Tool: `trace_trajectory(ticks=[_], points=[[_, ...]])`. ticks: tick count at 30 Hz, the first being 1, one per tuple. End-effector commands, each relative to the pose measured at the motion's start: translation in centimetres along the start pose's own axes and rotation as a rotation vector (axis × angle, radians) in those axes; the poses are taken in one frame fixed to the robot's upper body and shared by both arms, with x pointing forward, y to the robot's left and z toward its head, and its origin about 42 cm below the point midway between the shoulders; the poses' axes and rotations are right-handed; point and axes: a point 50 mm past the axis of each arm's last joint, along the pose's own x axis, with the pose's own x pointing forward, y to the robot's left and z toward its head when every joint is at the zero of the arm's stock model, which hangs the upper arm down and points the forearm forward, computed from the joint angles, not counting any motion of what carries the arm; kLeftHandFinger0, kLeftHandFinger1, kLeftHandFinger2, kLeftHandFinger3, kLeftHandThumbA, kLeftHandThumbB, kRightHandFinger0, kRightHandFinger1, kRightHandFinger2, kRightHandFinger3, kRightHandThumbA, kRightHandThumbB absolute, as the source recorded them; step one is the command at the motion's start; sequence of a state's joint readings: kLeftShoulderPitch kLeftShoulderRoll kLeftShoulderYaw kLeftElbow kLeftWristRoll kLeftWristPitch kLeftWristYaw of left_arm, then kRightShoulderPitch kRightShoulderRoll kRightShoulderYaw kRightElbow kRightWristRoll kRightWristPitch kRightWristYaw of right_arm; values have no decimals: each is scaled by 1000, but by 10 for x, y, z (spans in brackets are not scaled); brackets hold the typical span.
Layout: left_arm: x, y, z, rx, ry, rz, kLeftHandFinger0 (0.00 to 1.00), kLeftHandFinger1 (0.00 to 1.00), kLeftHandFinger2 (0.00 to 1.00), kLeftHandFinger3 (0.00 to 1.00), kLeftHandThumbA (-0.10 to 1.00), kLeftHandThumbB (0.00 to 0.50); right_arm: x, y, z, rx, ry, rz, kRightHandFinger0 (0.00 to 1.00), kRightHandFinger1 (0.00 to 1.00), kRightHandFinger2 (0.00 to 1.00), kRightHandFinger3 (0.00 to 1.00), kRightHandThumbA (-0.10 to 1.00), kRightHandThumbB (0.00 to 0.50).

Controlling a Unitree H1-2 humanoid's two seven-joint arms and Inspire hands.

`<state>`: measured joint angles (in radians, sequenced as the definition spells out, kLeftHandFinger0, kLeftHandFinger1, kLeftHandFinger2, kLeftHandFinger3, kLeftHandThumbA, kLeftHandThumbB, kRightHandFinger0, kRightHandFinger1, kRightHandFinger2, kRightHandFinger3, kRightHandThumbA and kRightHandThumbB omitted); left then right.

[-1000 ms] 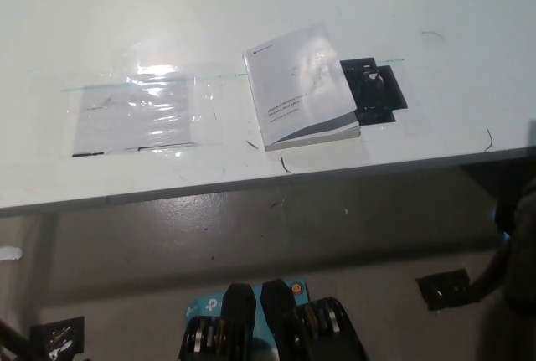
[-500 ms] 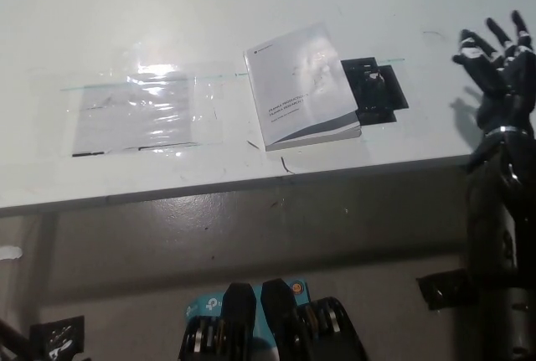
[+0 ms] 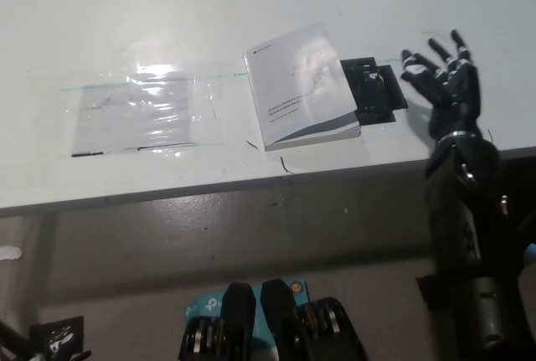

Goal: The robot uses its right hand to slide under the cover of the book kept in the middle of the desk and open it

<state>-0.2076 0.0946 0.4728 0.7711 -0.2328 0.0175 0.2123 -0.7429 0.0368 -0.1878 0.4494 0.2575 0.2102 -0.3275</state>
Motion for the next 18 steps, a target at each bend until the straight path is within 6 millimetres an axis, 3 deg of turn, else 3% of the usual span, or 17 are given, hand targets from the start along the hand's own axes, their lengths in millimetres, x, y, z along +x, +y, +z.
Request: trace_trajectory(ticks=[1, 4, 5, 6, 8, 12, 18], points=[[3, -1, 16, 6, -55, 19, 491, 521, 668, 719, 702, 6, 4, 32, 23, -15, -111, 81, 505, 778, 876, 1000, 739, 24], [3, -1, 16, 16, -55, 19, 466, 516, 669, 703, 707, 10, 3, 36, 9, -29, -80, 82, 503, 759, 862, 1000, 755, 32], [4, -3, 18, 17, -58, 17, 463, 503, 658, 690, 713, 18, 4, 36, 10, -28, -84, 81, 500, 750, 837, 988, 651, 6], [4, -2, 19, 36, -55, 14, 478, 511, 659, 685, 738, 17, 3, 38, 0, -27, -67, 83, 534, 778, 858, 1000, 711, 18], [4, -2, 22, 42, -57, 11, 506, 528, 669, 692, 750, 8, 3, 38, -5, -24, -62, 86, 568, 808, 874, 1000, 712, 13], [6, -5, 21, 6, -54, 19, 473, 525, 674, 680, 698, 20, 1, 38, -12, -33, -58, 88, 553, 802, 875, 1000, 739, 7], [6, -5, 22, 23, -48, 21, 424, 485, 664, 680, 716, 38, -3, 40, -26, -42, -33, 87, 541, 780, 841, 1000, 742, 7]])
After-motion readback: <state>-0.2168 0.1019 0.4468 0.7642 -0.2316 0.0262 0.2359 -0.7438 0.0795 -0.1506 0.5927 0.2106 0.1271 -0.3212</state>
